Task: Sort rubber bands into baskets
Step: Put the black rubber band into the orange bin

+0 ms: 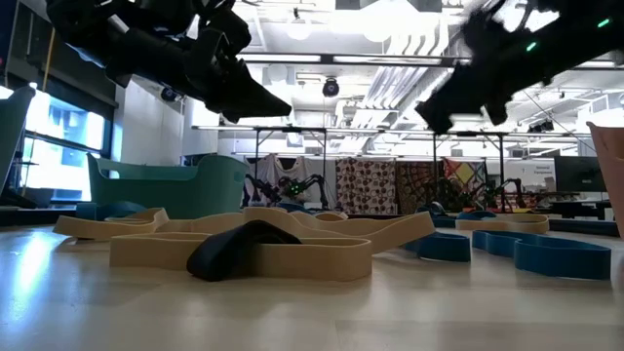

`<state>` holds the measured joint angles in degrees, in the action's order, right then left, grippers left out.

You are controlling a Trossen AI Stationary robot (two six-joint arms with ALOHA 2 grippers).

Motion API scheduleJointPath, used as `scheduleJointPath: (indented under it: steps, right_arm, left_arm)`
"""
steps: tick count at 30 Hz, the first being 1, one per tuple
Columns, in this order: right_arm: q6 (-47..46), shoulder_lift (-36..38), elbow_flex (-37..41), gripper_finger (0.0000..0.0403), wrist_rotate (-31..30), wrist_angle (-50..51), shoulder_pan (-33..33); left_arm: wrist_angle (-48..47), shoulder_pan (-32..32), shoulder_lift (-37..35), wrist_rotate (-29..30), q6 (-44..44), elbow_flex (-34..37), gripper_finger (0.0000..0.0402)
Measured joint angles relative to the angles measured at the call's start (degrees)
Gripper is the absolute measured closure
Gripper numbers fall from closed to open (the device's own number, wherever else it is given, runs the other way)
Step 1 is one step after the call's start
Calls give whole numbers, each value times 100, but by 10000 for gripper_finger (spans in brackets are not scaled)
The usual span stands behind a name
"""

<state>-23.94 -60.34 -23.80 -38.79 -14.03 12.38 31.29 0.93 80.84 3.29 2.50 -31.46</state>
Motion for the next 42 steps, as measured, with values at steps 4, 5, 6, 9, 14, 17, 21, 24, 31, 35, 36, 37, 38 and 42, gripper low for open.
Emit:
scheduleJointPath:
  steps: [4,5,6,9,14,17,21,24,31,35,36,37,38,42]
  right_arm:
    - [-3,0,-198,403,-72,-21,978]
    - [22,0,-291,403,-80,36,1212]
    - [41,0,-409,403,-84,153,1436]
    - [-96,-2,-867,403,-176,811,2056]
    - [-1705,-85,-1910,403,-427,3321,2774]
    - [-3165,-369,-2565,403,-262,4927,3044]
    - [-4778,-967,-3358,403,449,6567,3335]
    - [-5689,-1427,-3811,403,1064,7581,3490]
    - [-7510,-2151,-3850,403,2786,8504,3704]
    - [-7771,-2334,-3278,403,3215,7846,3826]
    - [-7786,-2337,-3116,403,3271,7610,3845]
    - [-7808,-2337,-2974,403,3322,7378,3847]
    - [-7837,-2335,-2860,403,3354,7188,3847]
    - [-7917,-2324,-2666,403,3594,7039,3842]
  left_arm:
    - [-13,4,0,0,-85,0,401]
    - [-19,4,0,0,-86,0,401]
    - [-17,4,0,0,-82,0,401]
    - [-15,17,0,0,-80,0,401]
    - [-19,35,0,2,-93,0,401]
    - [-20,20,0,2,-129,0,401]
    - [-22,20,0,0,-90,0,401]
    - [-22,20,0,0,-112,0,401]
    - [-19,20,0,0,-225,0,401]
    - [-20,20,0,0,-225,0,401]
    - [-18,20,0,0,-227,0,401]
    - [-19,20,0,0,-227,0,401]
    - [-20,20,0,0,-225,0,401]
    - [-19,21,0,0,-194,0,401]
